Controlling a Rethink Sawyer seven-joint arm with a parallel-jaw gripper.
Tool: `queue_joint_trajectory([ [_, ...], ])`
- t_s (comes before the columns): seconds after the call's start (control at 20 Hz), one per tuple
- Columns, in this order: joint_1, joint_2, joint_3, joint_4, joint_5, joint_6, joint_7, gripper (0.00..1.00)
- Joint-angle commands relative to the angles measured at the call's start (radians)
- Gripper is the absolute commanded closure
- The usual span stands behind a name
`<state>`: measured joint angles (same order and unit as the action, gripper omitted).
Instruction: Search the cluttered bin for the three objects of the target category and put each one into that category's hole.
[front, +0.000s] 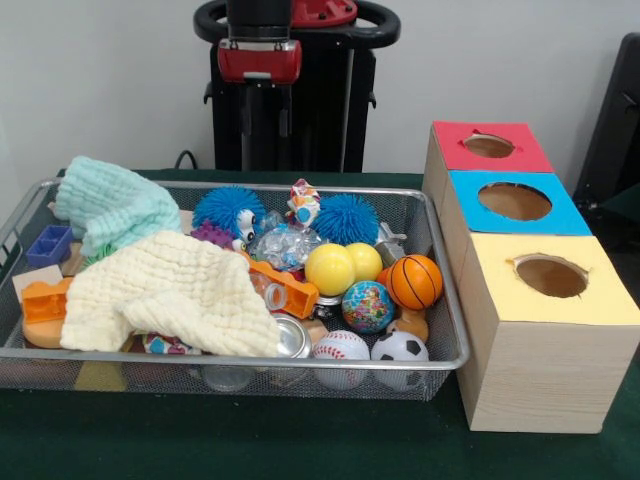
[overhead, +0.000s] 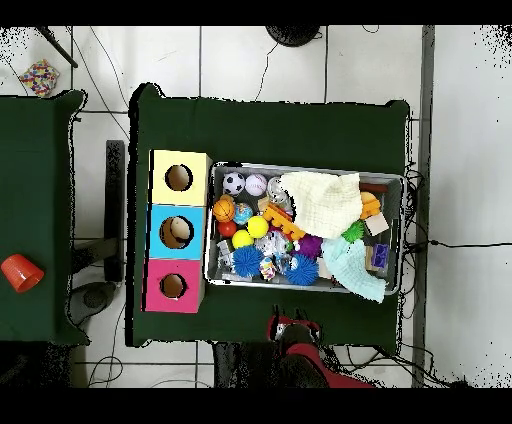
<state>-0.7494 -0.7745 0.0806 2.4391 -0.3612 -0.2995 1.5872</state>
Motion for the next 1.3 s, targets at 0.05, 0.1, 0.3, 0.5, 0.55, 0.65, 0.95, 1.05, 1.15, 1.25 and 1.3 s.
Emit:
queue_joint_trajectory([
  [0.05,0.105,-0.001,-0.115,-0.012,-0.002,-0.071,0.163,0.00],
  [0.1,0.106,0.001,-0.113,-0.016,-0.002,-0.069,0.165,0.00],
  [0.3,0.116,0.014,-0.119,-0.039,-0.001,-0.070,0.170,0.00],
  [0.5,0.094,-0.009,-0.078,-0.077,0.001,0.010,0.160,0.00],
  [0.55,0.088,-0.020,-0.066,-0.083,0.005,0.033,0.158,0.00],
  [0.65,0.090,-0.048,-0.052,-0.090,0.022,0.079,0.151,0.00],
  [0.95,0.089,-0.040,-0.030,-0.117,0.037,0.090,0.158,0.00],
  [1.05,0.088,-0.011,-0.018,-0.143,0.044,0.080,0.164,0.00],
  [1.15,0.083,0.023,0.005,-0.175,0.053,0.074,0.170,0.00],
  [1.25,0.082,0.051,0.024,-0.207,0.063,0.085,0.170,0.00],
  [1.3,0.094,0.058,0.019,-0.222,0.072,0.087,0.168,0.00],
])
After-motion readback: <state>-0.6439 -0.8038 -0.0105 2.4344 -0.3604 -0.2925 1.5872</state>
